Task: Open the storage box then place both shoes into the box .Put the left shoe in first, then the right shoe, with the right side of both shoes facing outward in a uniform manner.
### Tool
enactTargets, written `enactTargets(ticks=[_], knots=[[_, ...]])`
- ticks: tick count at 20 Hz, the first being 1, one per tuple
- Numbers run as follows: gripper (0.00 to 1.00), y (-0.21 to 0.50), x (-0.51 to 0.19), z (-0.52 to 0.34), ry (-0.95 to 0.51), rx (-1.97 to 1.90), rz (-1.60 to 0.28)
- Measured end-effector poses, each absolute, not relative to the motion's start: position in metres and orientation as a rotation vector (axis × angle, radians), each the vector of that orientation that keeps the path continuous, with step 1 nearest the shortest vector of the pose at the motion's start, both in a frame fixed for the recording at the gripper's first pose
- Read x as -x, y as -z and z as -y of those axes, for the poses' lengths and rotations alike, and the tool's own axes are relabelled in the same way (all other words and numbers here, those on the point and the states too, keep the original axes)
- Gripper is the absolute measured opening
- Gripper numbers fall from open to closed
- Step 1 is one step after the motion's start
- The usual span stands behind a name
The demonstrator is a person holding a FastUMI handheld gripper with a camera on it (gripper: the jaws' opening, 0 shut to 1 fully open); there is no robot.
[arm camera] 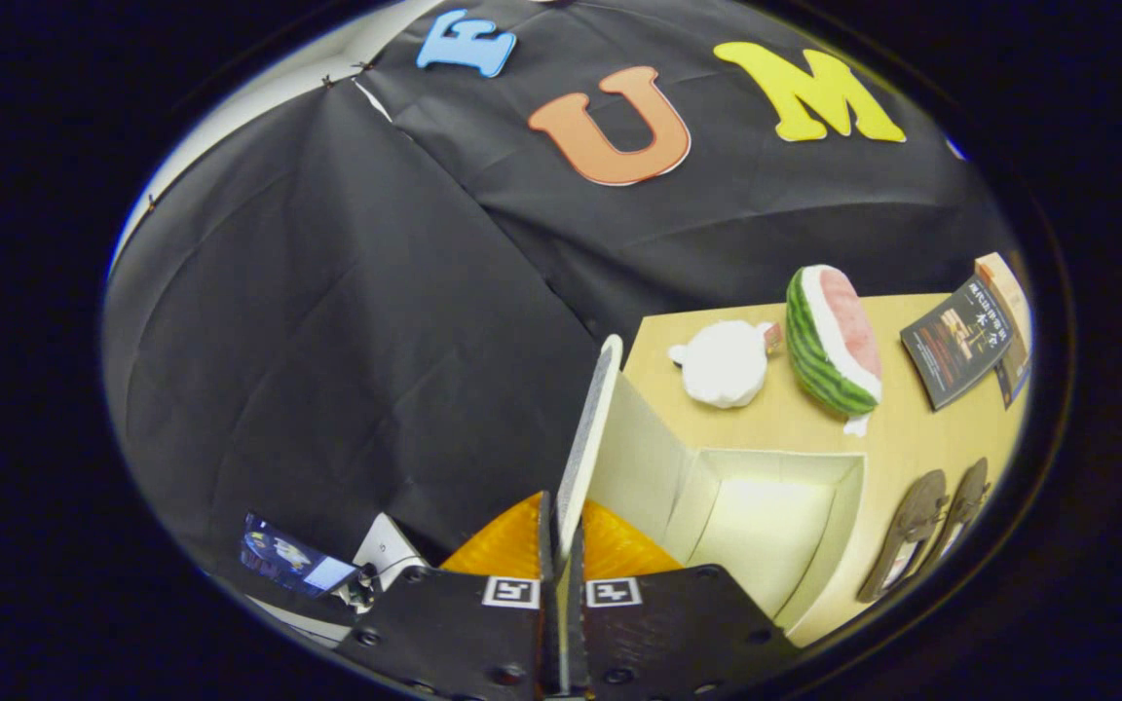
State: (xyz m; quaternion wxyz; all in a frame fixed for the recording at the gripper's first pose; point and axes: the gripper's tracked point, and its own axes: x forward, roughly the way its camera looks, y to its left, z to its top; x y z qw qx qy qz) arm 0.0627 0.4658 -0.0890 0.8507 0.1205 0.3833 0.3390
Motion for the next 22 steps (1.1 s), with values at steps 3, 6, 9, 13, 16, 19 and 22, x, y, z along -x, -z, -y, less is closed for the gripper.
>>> enactTargets(ticks=[3,6,9,13,16,19,22], knots=[[0.16,0.083,-0.059,-0.486,-0.733,-0.215,-0.777],[0.41,0.072,-0.050,-0.496,-0.793,-0.189,-0.720],[0.74,0.066,-0.049,-0.481,-0.798,-0.138,-0.649],[0.96,0.069,-0.058,-0.438,-0.755,-0.120,-0.632],[0.96,0.086,-0.066,-0.392,-0.715,-0.099,-0.646],[0.96,0.117,-0.076,-0.337,-0.649,-0.083,-0.684],[0.96,0.154,-0.091,-0.275,-0.553,-0.051,-0.715]])
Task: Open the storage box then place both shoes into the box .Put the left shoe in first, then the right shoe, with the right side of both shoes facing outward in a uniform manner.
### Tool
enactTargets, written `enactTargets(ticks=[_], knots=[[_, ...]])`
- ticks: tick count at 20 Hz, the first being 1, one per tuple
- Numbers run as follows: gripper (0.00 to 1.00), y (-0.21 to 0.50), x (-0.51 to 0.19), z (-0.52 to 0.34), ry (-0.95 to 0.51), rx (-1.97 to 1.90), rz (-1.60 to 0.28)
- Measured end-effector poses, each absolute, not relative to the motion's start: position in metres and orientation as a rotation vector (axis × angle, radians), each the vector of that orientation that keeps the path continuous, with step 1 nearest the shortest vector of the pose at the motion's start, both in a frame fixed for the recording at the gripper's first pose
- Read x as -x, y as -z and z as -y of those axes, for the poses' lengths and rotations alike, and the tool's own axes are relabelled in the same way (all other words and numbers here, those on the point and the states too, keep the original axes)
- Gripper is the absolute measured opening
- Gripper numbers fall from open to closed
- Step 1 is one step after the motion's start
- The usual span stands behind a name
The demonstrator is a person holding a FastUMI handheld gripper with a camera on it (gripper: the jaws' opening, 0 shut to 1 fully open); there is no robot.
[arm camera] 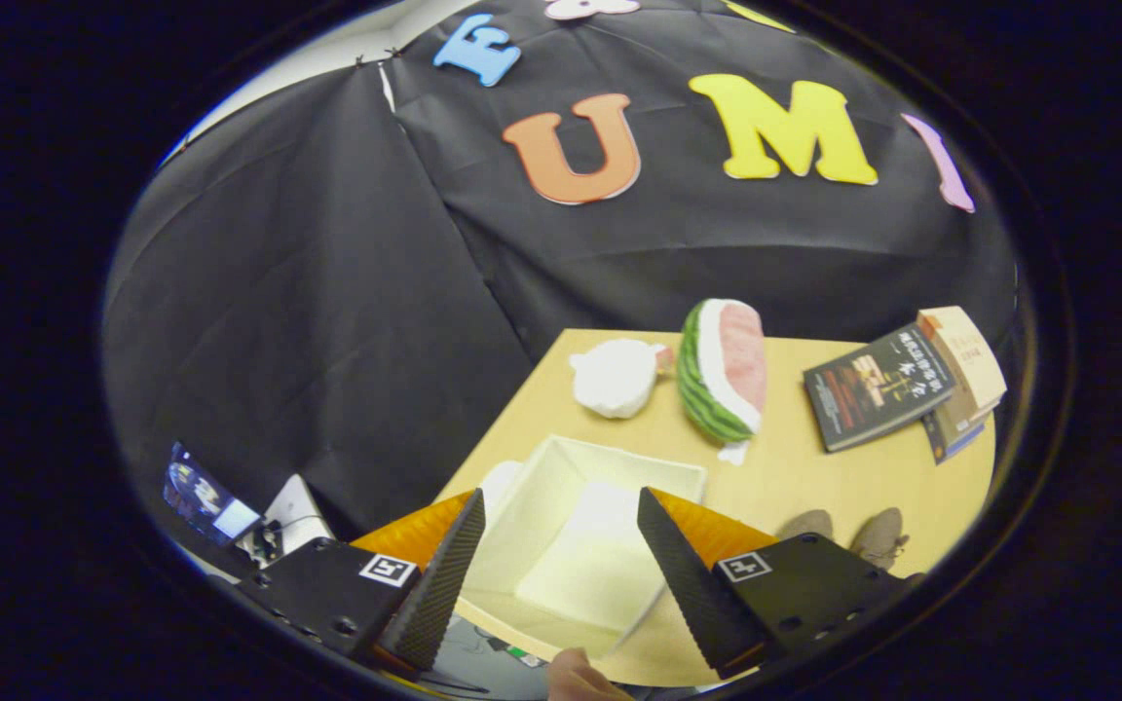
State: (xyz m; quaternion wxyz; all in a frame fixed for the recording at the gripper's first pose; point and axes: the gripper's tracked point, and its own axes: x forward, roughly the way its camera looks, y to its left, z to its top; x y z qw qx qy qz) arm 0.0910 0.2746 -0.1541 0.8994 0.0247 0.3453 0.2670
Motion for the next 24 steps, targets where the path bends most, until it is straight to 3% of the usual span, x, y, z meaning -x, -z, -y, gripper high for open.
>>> enactTargets(ticks=[10,18,24], knots=[[0.96,0.300,-0.116,-0.101,-0.241,0.072,-0.831],[0.96,0.389,-0.103,-0.043,-0.110,0.067,-0.985],[0.43,0.407,-0.106,-0.048,-0.138,0.040,-1.033]])
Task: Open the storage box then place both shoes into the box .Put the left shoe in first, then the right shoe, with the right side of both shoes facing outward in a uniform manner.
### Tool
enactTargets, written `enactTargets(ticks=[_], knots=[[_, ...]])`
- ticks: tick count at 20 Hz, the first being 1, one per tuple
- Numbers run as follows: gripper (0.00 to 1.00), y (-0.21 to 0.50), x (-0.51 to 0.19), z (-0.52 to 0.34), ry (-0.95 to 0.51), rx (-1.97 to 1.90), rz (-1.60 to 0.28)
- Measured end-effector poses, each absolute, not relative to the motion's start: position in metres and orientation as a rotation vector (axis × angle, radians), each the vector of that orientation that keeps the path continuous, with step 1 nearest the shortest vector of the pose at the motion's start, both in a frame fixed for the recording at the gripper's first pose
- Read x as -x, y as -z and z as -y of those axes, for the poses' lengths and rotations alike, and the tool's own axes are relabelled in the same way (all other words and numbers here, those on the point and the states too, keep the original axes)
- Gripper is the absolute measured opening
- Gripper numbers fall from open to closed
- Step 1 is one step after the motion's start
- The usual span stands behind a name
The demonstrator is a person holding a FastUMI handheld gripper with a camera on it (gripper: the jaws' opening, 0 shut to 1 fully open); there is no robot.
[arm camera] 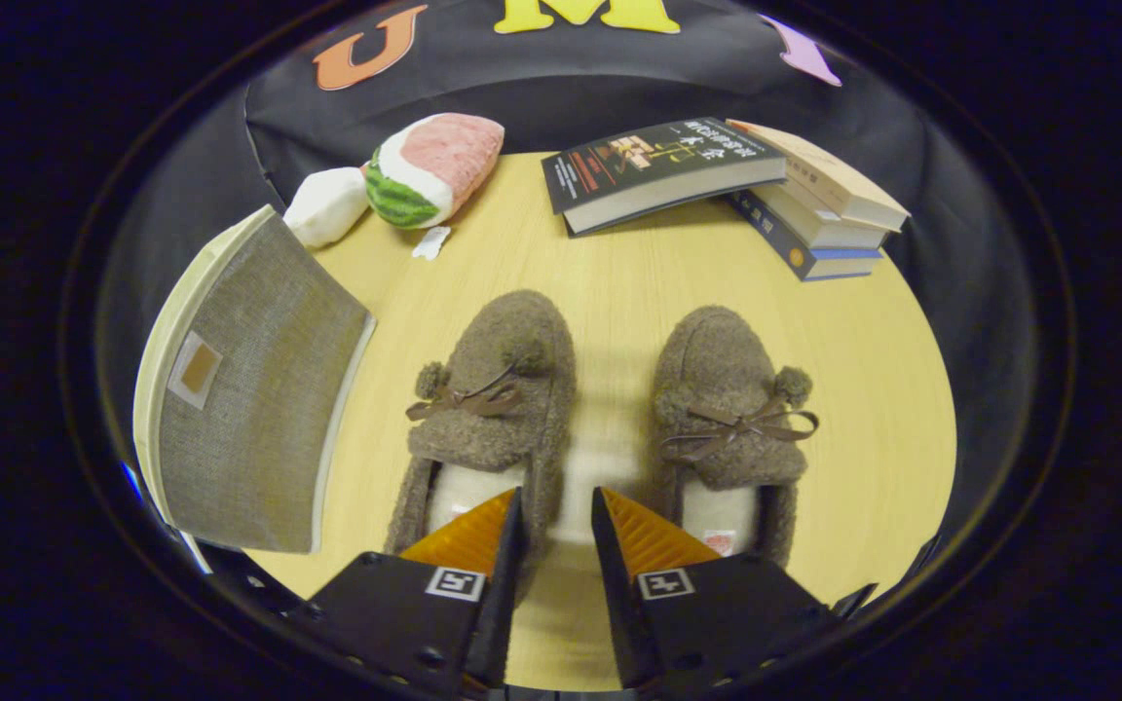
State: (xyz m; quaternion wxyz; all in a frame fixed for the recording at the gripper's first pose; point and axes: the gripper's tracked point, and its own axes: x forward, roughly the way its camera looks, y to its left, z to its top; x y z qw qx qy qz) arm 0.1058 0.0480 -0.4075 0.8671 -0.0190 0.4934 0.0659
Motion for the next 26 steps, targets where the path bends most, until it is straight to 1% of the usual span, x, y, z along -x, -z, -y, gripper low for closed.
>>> enactTargets(ticks=[2,3,4,6,7,10,13,17,22,26], knots=[[0.25,0.413,-0.105,-0.047,-0.129,0.026,-1.059],[0.07,0.410,-0.105,-0.051,-0.138,0.009,-1.061],[0.06,0.411,-0.105,-0.058,-0.173,-0.010,-1.064],[0.06,0.404,-0.103,-0.056,-0.176,-0.040,-1.079],[0.00,0.403,-0.101,-0.053,-0.171,-0.062,-1.096],[0.00,0.397,-0.091,-0.052,-0.175,-0.147,-1.143],[0.00,0.373,-0.085,-0.051,-0.168,-0.209,-1.155],[0.00,0.320,-0.074,-0.066,-0.180,-0.258,-1.116],[0.00,0.243,-0.062,-0.116,-0.234,-0.283,-1.028],[0.00,0.210,-0.051,-0.180,-0.291,-0.292,-0.994]])
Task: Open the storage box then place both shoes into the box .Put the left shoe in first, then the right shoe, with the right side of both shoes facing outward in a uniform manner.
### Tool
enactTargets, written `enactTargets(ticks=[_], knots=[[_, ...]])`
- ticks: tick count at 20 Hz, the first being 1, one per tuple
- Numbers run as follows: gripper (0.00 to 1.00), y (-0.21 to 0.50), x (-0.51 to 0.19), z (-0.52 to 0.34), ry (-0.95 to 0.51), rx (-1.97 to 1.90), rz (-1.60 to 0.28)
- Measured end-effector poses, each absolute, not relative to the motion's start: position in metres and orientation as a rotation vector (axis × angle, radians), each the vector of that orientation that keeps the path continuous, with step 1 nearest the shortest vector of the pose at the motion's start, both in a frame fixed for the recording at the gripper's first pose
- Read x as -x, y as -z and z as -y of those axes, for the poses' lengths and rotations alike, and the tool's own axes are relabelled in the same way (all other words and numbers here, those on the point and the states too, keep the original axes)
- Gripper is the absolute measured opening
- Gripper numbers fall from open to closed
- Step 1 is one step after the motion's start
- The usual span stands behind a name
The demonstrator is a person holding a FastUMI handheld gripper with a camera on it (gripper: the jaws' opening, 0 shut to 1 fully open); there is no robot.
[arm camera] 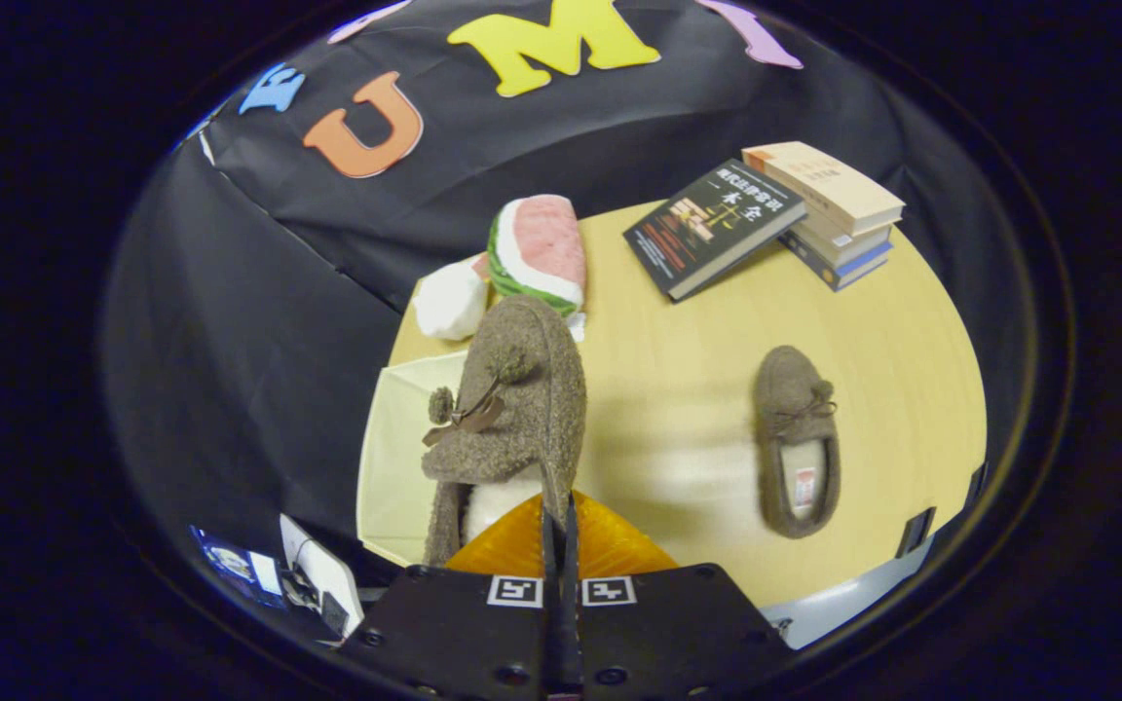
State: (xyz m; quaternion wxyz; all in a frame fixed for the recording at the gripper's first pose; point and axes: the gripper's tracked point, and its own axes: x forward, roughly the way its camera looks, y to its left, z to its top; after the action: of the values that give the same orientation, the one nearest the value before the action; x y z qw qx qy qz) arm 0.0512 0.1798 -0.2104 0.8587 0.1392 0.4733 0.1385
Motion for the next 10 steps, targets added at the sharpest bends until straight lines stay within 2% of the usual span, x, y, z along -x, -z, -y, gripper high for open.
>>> enactTargets(ticks=[5,10], knots=[[0.00,0.228,-0.046,-0.272,-0.316,-0.271,-1.018],[0.00,0.282,-0.059,-0.333,-0.222,-0.269,-1.093]])
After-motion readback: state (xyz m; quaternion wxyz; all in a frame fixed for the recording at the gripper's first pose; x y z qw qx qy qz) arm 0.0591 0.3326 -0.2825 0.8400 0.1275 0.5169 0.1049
